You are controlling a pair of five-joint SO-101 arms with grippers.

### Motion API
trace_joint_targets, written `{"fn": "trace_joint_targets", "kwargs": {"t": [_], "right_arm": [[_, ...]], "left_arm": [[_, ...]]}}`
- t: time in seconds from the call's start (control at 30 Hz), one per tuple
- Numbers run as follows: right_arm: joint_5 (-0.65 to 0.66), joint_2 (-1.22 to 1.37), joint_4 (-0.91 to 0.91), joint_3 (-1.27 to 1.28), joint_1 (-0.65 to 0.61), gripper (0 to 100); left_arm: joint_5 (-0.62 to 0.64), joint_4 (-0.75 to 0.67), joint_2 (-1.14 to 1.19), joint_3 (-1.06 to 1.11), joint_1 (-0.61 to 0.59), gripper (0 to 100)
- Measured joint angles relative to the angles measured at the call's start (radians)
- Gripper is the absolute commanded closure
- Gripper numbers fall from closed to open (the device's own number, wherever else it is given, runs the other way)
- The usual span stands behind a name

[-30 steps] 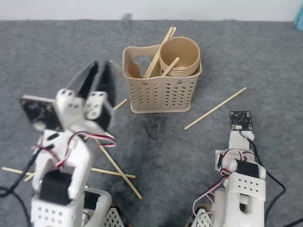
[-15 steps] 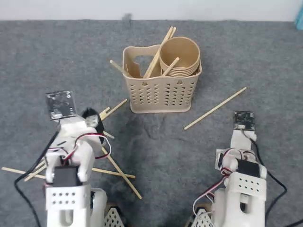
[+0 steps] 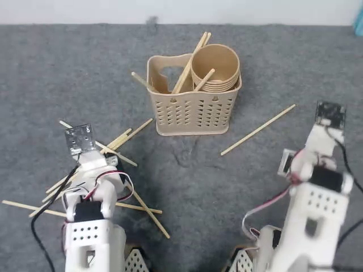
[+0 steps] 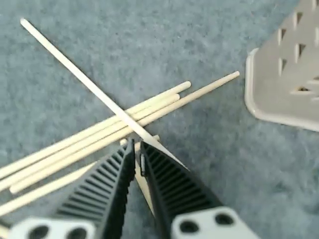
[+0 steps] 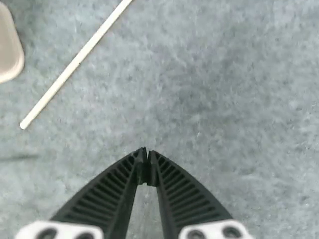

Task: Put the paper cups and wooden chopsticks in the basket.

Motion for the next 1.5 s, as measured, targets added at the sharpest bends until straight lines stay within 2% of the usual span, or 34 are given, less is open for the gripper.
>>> {"fn": "trace_joint_targets", "kwargs": {"t": [0.27,0.43,0.63,0.77,0.97,1.5], "right_arm": [[-0.146,0.520,-0.003,-0.379,0.002,98.3],[-0.236,0.839,-0.003,-0.672,0.000,87.8],[-0.338,1.146,0.000,-0.979,-0.049,93.2],[-0.431,1.318,-0.021,-1.158,-0.091,92.1],[-0.499,1.528,-0.025,-1.387,-0.104,91.8],[-0.505,1.806,0.060,-1.743,-0.084,91.8]], "left_arm": [[-0.034,-0.006,0.000,0.000,0.000,98],[-0.040,-0.006,0.000,0.000,0.000,98],[-0.040,-0.006,0.000,0.000,0.000,98],[-0.040,-0.006,0.000,0.000,0.000,98],[-0.040,-0.006,0.000,0.000,0.000,98],[-0.040,-0.006,0.000,0.000,0.000,98]]}}
